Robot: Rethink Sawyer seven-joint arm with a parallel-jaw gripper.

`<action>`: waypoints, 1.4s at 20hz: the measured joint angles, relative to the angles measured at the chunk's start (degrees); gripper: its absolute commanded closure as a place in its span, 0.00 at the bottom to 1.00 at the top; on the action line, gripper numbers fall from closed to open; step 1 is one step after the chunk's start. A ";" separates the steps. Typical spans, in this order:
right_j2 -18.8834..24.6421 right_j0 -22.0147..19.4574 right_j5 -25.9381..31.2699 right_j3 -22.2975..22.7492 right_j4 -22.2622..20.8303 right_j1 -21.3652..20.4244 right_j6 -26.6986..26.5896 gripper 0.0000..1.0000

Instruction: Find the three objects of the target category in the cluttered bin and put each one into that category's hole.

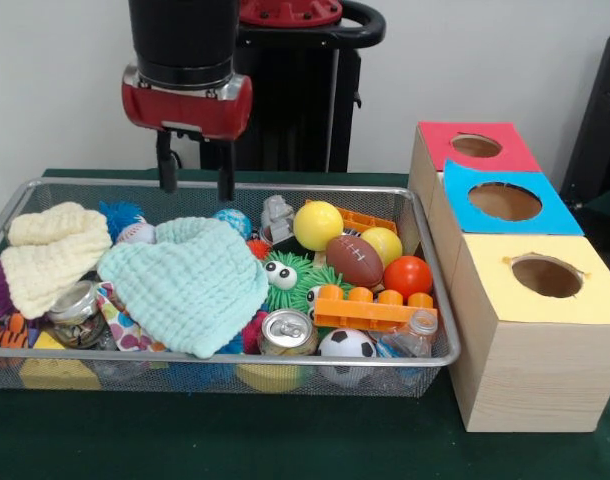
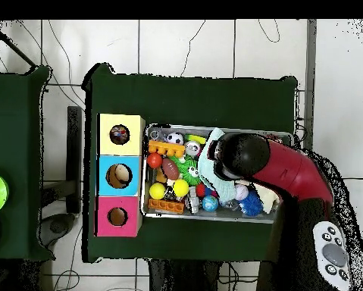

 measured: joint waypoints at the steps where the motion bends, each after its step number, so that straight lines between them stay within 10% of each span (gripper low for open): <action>1: 0.79 -0.06 -0.24 0.32 -0.95 0.04 0.00 0.00; 28: 3.08 -1.19 -9.82 0.27 -12.86 10.24 0.00 0.00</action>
